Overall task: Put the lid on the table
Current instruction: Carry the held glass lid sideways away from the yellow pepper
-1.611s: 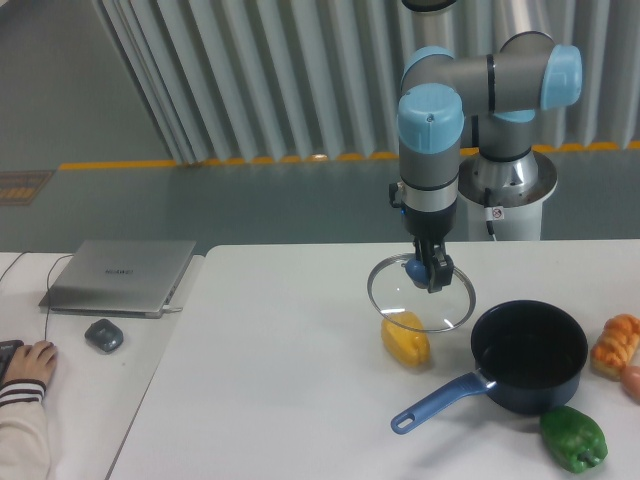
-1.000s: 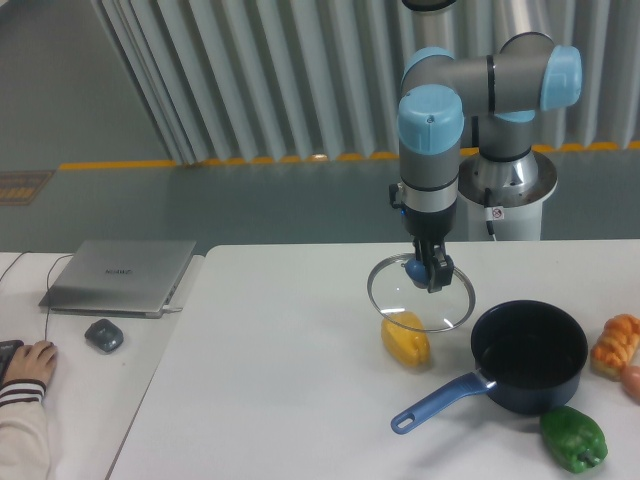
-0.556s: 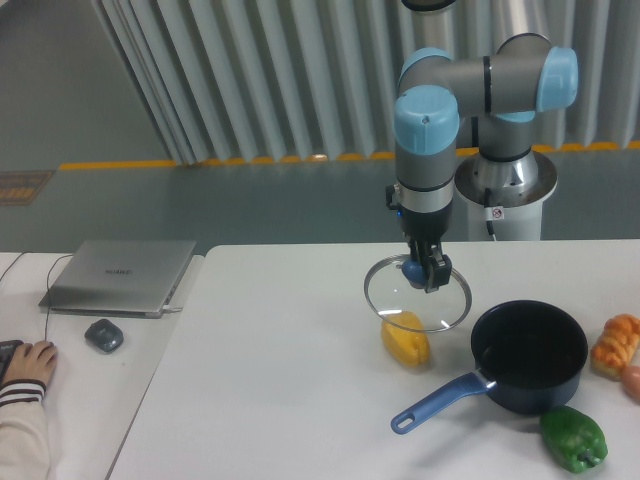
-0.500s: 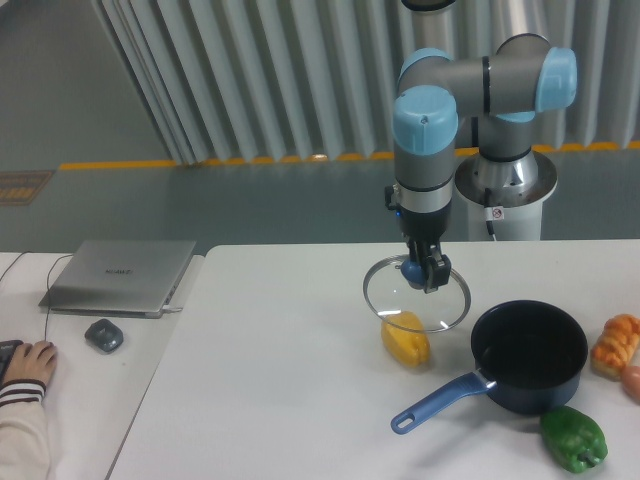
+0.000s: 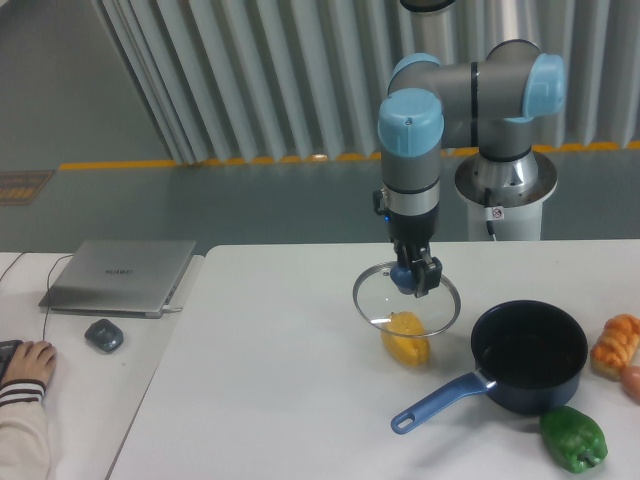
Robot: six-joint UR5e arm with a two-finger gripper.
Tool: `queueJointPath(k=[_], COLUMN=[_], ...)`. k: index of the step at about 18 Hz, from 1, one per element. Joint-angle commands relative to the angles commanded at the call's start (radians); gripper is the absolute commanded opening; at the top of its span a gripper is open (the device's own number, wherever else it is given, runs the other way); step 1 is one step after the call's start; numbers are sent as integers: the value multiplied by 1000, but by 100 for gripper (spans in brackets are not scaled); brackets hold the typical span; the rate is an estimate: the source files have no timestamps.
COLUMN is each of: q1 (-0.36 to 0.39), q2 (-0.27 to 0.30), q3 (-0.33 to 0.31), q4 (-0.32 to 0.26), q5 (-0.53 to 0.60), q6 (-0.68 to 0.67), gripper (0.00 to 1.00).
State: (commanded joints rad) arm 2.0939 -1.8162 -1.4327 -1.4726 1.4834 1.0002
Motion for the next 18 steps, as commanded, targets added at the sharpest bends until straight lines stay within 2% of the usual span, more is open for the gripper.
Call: queueJointPath(k=[7,11,18], q1=[-70,-114,-178], q2=[-21,-38,-75], q3=[-2,-3,-2], q4=[3,60,103], q5=[-57,-46,54], q6=[-98,-184,-265], gripper=[40,40,40])
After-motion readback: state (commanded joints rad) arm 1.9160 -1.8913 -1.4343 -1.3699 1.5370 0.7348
